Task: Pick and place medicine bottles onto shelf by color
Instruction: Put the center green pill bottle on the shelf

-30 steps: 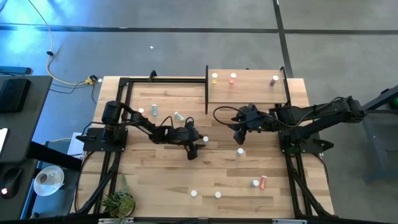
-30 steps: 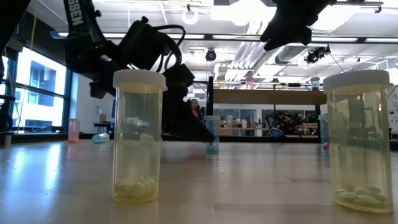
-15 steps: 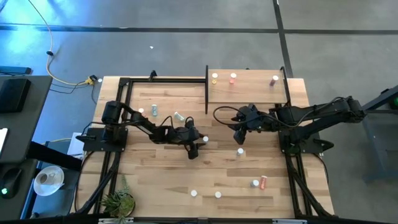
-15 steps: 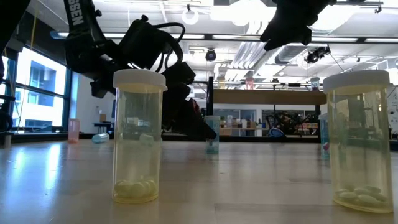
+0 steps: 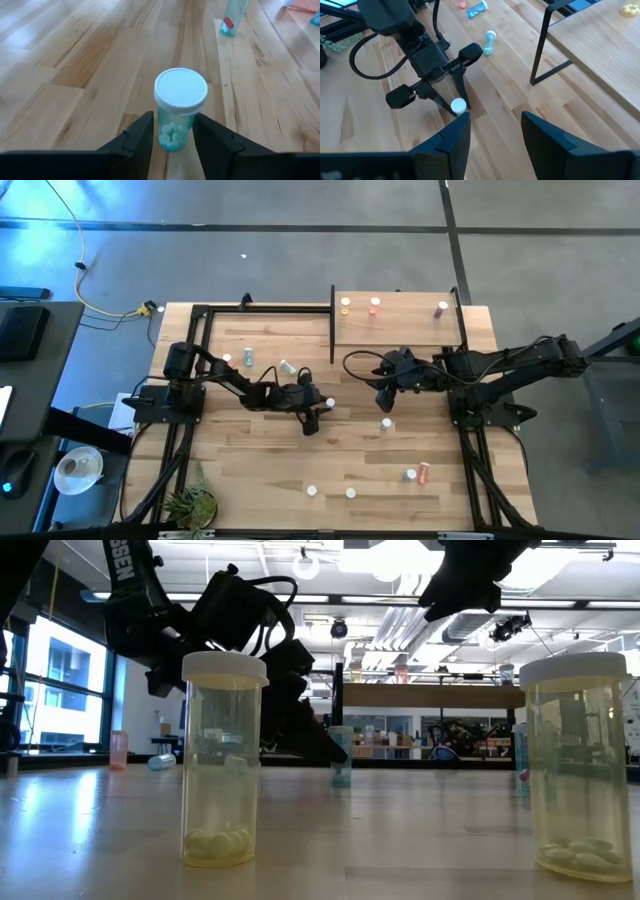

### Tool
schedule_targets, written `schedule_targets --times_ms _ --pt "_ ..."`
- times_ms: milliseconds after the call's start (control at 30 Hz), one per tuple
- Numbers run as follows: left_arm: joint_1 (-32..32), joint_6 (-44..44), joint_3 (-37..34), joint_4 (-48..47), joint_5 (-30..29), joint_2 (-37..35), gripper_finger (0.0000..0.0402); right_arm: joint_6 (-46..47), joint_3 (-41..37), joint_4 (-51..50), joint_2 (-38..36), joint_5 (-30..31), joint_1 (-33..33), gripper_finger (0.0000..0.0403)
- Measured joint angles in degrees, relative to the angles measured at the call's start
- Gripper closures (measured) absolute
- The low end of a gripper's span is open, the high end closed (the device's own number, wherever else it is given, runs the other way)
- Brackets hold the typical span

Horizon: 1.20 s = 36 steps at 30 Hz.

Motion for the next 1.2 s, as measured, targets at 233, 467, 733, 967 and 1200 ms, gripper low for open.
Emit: schedule_targets --times_ms 233,467,733,967,1200 --pt "0.0 0.0 0.0 0.0 0.1 0.0 0.0302 0.3 0.0 0.0 0.0 -0.1 -0.1 0.0235" --pt "0.0 0.0 0.0 0.3 2.6 0.0 0.0305 0.3 0.0 0.0 0.0 0.1 -0.1 0.0223" --pt "-0.2 -0.5 2.5 0.2 7.1 0.0 0.0306 -4.8 0.0 3.7 0.0 -2.8 -0.1 0.0180" --pt "-0.6 1.0 7.1 -7.2 7.9 0.0 0.0307 -11.7 0.0 9.2 0.0 -6.6 -0.1 0.0179" --pt "-2.3 6.1 13.3 -16.5 7.6 0.0 0.0307 -14.0 0.0 9.2 1.0 -8.7 -0.1 0.0179"
